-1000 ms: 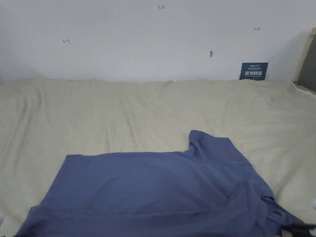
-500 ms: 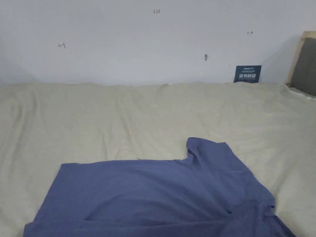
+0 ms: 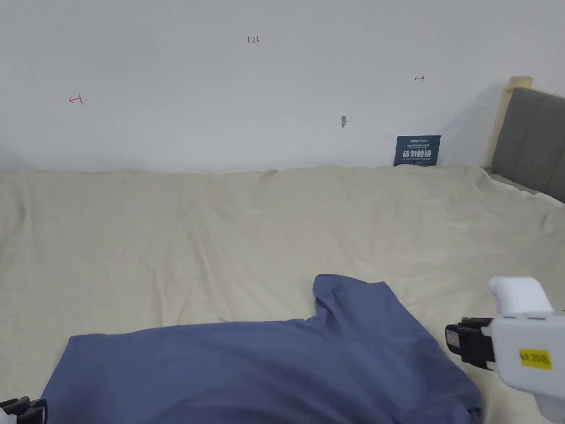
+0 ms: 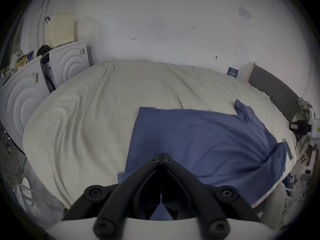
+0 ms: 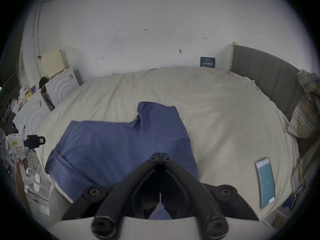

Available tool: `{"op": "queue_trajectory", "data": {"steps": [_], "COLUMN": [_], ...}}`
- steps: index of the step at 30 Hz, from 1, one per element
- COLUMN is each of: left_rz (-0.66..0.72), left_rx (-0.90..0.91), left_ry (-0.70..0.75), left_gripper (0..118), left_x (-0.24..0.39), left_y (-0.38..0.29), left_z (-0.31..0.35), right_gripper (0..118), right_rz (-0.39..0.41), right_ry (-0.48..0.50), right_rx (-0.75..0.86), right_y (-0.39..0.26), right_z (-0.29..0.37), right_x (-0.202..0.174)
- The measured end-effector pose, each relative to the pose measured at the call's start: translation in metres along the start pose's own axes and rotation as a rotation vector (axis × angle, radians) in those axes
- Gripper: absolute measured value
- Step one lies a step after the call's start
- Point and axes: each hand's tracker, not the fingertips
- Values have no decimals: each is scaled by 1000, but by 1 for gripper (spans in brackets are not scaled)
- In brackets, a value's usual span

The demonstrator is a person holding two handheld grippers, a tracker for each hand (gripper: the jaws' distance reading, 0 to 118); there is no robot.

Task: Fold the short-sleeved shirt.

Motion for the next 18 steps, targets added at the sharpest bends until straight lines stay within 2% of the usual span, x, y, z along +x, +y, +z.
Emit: {"op": "queue_trajectory", "data": {"steps": [3, 4, 5, 6, 7, 8, 9, 10, 12, 14, 18], "left_rz": [4, 6, 11, 7, 1, 1, 3, 6, 6, 0, 21], "left_rx": [-10, -14, -17, -22, -23, -25, -37, -45, -60, -77, -96], "left_ry": [9, 4, 6, 9, 10, 13, 14, 13, 22, 35, 36], "left_gripper": [0, 0, 0, 0, 0, 0, 0, 0, 0, 0, 0], "left_x": [0, -1, -1, 0, -1, -2, -3, -5, -8, -10, -17], "left_y": [14, 17, 19, 22, 22, 23, 25, 25, 24, 23, 21], "left_z": [-21, -28, -33, -38, -41, -45, -49, -53, -59, -64, -70], "right_gripper": [0, 4, 24, 58, 70, 70, 94, 93, 93, 93, 93], "right_rz": [-32, -32, -17, -21, -1, 17, 11, 24, -33, -82, -75], "right_ry": [-1, -9, -9, -21, -33, -40, -54, -69, -98, -86, -134], "right_rx": [-50, -73, -87, -135, -180, -220, -256, -266, -330, -385, -408], "right_y": [27, 36, 40, 47, 53, 56, 57, 59, 62, 61, 57], "right_z": [-48, -68, -81, -99, -118, -134, -151, -167, -189, -203, -230], "right_x": [9, 10, 12, 14, 15, 16, 20, 23, 26, 31, 46]}}
